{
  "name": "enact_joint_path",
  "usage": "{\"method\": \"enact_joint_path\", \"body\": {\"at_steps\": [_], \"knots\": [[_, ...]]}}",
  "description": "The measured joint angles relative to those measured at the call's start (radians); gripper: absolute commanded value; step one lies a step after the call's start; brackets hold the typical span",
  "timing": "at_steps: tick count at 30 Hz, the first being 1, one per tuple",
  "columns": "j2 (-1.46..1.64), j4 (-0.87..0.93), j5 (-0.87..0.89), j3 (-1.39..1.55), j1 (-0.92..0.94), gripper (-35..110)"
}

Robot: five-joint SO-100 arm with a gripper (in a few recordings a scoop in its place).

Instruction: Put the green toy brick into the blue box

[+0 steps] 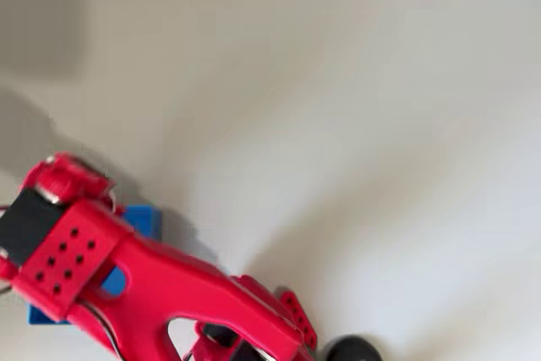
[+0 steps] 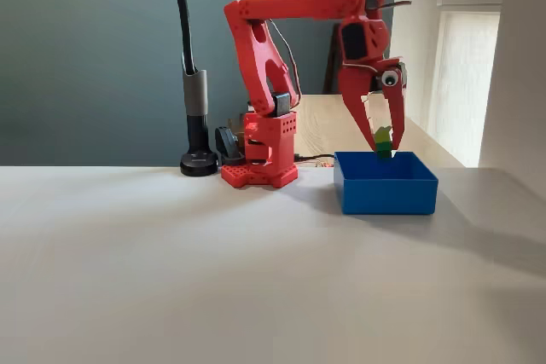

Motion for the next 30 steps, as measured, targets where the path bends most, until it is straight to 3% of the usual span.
{"method": "enact_joint_path", "body": {"at_steps": [15,30], "knots": [[-0.002,0.031,0.137,0.049,-0.149,0],[-0.331,0.009,0.160,-0.058,-0.152,0]]}}
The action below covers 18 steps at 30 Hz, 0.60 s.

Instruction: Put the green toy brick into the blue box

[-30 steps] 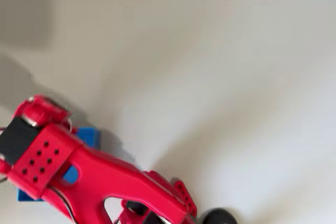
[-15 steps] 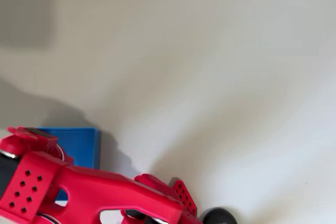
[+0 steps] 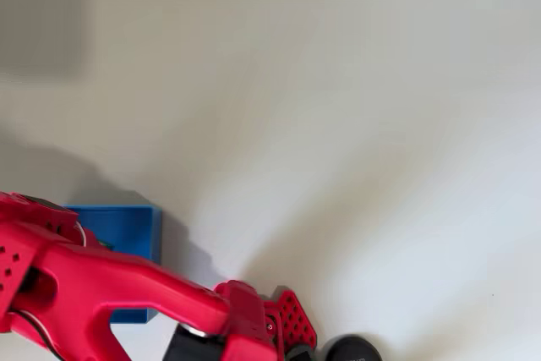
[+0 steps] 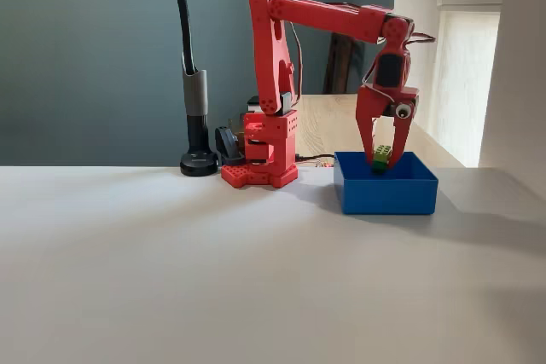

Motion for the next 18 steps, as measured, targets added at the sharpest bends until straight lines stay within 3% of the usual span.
{"method": "enact_joint_path", "body": {"at_steps": [13,18], "knots": [[-0.003,0.061,-0.124,-0.040,-0.015,19],[-0.003,0.092,-0.132,-0.052,-0.015,19]]}}
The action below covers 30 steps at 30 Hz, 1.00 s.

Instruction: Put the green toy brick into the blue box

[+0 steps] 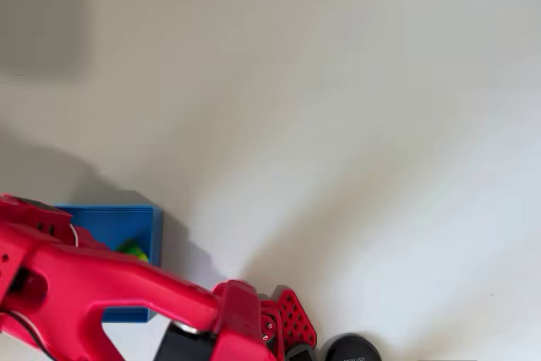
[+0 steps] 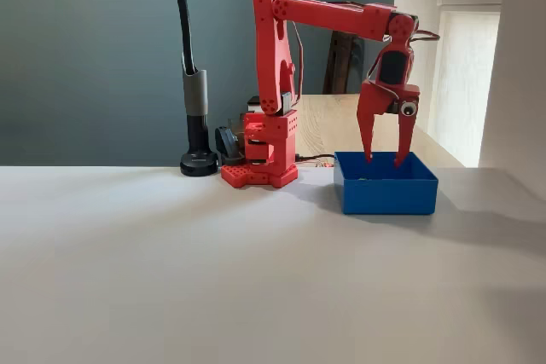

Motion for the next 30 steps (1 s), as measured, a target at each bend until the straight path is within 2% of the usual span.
{"method": "enact_joint_path", "body": {"at_steps": [10,18,30], "knots": [[0.000,0.000,0.055,-0.097,0.026,0],[0.167,-0.063,0.067,-0.064,0.190,0],[0.495,-0.310,-0.066,0.337,0.678,0]]}}
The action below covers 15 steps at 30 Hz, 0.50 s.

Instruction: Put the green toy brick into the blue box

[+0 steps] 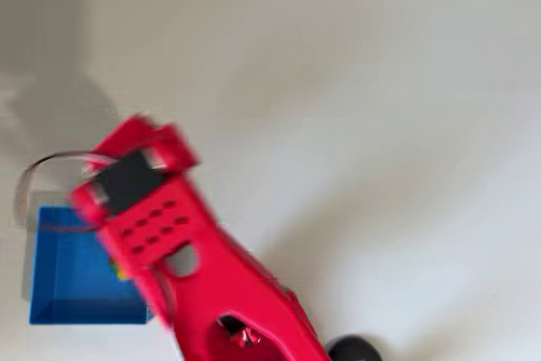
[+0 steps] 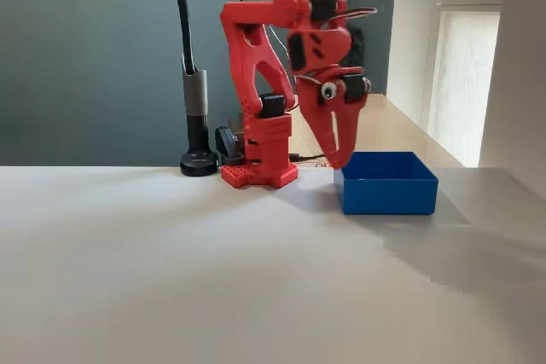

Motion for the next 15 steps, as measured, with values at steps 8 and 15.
{"method": "enact_joint_path", "body": {"at_steps": [8,15], "knots": [[0.115,-0.132,-0.003,0.129,0.233,0],[0.252,-0.250,0.025,0.305,0.331,0]]}}
